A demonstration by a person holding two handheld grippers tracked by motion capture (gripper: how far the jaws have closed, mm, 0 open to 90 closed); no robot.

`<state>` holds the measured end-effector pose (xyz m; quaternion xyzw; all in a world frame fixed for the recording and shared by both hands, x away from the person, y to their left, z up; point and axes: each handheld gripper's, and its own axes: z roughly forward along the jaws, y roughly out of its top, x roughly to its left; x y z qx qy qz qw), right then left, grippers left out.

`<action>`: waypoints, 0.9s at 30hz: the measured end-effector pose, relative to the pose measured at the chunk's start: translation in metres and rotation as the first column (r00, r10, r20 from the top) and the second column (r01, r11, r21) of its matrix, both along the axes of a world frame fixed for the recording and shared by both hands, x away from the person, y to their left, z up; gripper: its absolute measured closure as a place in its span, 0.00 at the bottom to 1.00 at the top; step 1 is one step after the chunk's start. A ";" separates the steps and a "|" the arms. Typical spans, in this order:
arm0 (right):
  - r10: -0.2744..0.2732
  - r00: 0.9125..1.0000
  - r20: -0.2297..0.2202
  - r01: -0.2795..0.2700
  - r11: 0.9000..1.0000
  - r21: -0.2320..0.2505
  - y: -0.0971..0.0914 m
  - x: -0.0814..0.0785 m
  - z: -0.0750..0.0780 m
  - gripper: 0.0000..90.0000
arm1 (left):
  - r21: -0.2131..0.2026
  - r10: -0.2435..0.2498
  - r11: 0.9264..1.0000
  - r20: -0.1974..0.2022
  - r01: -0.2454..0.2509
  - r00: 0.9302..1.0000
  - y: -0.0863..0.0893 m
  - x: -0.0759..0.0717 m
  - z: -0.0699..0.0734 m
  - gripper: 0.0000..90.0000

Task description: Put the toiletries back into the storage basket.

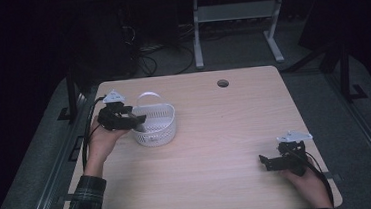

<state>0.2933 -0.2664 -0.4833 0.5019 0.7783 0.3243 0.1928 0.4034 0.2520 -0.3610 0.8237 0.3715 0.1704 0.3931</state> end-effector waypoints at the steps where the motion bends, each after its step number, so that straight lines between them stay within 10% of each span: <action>1: 0.000 1.000 0.000 0.000 1.000 0.000 0.000 0.000 0.000 0.00 | -0.006 0.003 1.000 0.002 -0.003 1.000 0.000 0.000 0.000 0.33; 27: 0.001 1.000 0.001 -0.001 1.000 0.000 0.000 0.000 0.000 0.00 | -0.009 -0.002 1.000 0.037 0.002 0.999 0.012 -0.014 0.008 0.16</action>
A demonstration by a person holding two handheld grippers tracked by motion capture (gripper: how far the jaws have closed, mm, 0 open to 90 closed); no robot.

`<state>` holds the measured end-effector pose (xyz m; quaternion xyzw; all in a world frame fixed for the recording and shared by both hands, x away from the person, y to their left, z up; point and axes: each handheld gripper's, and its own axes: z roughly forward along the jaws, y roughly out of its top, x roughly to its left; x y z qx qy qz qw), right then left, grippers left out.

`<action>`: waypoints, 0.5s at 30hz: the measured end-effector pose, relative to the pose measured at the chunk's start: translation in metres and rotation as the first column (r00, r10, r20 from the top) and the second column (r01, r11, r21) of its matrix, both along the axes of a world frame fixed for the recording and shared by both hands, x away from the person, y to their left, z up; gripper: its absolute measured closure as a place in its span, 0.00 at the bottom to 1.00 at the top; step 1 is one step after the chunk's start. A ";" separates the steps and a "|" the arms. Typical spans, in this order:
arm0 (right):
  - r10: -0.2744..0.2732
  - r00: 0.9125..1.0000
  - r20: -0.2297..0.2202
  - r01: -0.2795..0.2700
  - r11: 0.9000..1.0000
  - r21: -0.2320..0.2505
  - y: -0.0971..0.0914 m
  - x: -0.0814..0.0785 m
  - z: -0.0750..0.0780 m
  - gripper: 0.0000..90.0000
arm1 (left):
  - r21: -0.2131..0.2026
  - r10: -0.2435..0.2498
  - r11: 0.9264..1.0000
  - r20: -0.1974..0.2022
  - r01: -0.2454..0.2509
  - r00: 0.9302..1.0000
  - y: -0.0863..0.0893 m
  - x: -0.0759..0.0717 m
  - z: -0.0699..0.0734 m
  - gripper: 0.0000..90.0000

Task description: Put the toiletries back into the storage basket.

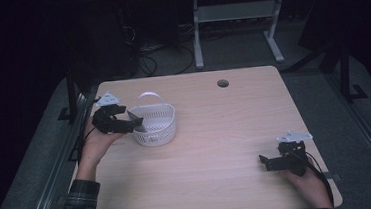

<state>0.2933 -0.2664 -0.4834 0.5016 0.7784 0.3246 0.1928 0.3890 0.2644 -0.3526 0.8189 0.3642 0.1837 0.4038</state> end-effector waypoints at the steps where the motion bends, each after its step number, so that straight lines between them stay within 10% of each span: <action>1: 0.000 1.000 0.000 0.000 1.000 0.000 0.000 0.000 0.000 0.00 | 0.001 0.001 1.000 0.002 -0.001 1.000 0.002 -0.002 0.001 0.16; 15: 0.000 1.000 0.000 0.000 1.000 0.000 0.000 0.000 0.000 0.00 | 0.016 -0.011 1.000 0.013 0.011 1.000 0.019 -0.040 -0.004 0.16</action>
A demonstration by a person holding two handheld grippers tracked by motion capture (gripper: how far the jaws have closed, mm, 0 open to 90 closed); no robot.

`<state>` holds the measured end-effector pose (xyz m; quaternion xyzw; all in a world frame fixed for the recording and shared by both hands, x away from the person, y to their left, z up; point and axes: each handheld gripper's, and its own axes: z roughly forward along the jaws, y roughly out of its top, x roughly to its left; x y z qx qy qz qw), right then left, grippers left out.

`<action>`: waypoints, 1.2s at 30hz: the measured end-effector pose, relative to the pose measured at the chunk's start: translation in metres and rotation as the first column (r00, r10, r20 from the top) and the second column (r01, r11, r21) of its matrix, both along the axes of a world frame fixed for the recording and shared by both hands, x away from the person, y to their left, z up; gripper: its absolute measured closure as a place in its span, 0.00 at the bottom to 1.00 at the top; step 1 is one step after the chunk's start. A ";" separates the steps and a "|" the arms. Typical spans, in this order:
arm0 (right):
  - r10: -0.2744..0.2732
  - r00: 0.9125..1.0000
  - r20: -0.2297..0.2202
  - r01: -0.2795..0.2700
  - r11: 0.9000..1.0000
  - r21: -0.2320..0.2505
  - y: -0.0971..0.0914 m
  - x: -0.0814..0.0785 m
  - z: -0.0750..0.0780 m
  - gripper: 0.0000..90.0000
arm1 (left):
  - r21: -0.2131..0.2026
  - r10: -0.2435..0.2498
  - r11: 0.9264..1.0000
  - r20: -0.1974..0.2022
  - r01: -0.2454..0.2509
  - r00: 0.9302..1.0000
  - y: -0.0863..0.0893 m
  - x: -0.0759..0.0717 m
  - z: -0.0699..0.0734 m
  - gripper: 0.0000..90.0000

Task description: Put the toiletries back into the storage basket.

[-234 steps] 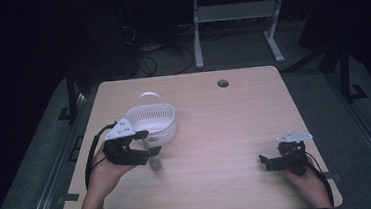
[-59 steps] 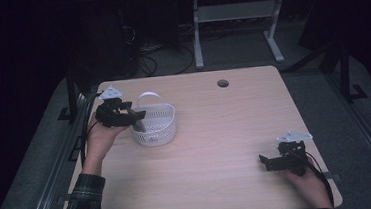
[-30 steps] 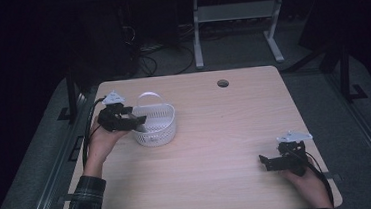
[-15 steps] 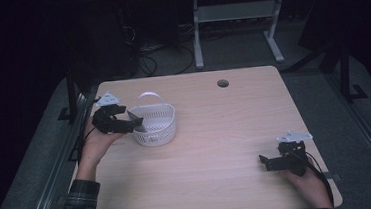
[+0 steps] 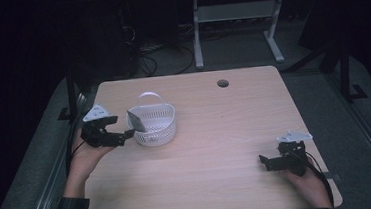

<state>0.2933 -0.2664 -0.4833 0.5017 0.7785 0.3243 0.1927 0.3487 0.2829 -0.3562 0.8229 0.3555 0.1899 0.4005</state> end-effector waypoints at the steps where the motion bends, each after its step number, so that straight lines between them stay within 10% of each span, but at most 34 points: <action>1: 0.000 1.000 0.000 0.000 1.000 -0.001 0.000 0.000 0.000 0.00 | 0.003 -0.001 1.000 0.002 0.001 1.000 0.000 -0.003 -0.001 0.16; 36: 0.000 1.000 0.000 0.000 1.000 0.000 0.000 0.000 0.000 0.00 | 0.033 -0.031 0.999 -0.099 0.034 0.995 -0.006 -0.065 -0.088 0.16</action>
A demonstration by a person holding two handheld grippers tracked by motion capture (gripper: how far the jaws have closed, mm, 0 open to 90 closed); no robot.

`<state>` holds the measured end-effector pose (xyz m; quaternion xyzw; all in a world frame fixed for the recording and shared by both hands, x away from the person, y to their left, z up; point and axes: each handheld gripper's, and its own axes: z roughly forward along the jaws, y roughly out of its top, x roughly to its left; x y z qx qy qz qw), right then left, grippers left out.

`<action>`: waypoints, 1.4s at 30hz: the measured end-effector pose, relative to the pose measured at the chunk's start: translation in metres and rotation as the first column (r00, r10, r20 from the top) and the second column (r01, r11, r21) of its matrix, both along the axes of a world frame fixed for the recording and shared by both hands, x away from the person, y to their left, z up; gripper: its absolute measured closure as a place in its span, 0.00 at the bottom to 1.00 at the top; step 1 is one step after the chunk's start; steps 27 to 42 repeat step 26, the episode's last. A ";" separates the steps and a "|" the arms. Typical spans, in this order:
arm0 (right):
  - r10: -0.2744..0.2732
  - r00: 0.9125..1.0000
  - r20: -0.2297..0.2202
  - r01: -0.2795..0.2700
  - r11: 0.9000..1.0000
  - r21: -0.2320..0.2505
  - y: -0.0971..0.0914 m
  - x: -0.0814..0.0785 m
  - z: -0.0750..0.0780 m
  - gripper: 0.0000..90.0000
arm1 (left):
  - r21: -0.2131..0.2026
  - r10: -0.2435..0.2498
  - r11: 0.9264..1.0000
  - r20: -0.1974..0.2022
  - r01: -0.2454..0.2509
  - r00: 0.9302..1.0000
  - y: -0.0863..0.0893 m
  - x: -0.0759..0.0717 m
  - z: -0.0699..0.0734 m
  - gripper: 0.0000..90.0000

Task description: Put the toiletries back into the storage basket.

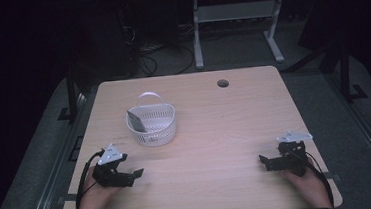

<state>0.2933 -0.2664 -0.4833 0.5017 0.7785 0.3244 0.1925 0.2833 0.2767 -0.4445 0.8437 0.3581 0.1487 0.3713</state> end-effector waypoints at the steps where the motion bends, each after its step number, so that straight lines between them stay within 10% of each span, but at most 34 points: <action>1: 0.000 1.000 0.000 0.000 1.000 0.000 0.000 0.000 0.000 0.00 | 0.003 0.001 1.000 -0.003 -0.001 1.000 0.000 -0.001 -0.003 0.17; 14: -0.001 1.000 0.000 0.001 1.000 0.000 0.000 0.000 0.000 0.00 | 0.089 0.008 0.996 -0.016 -0.007 1.000 -0.002 -0.007 -0.024 0.16; 22: -0.001 1.000 0.000 0.001 1.000 0.000 0.000 0.000 0.000 0.00 | 0.028 0.000 1.000 0.004 0.000 1.000 0.003 -0.007 -0.030 0.14; 42: 0.000 1.000 0.000 0.000 1.000 0.000 0.000 0.000 0.000 0.00 | 0.029 0.000 1.000 0.005 0.000 1.000 0.003 -0.007 -0.030 0.14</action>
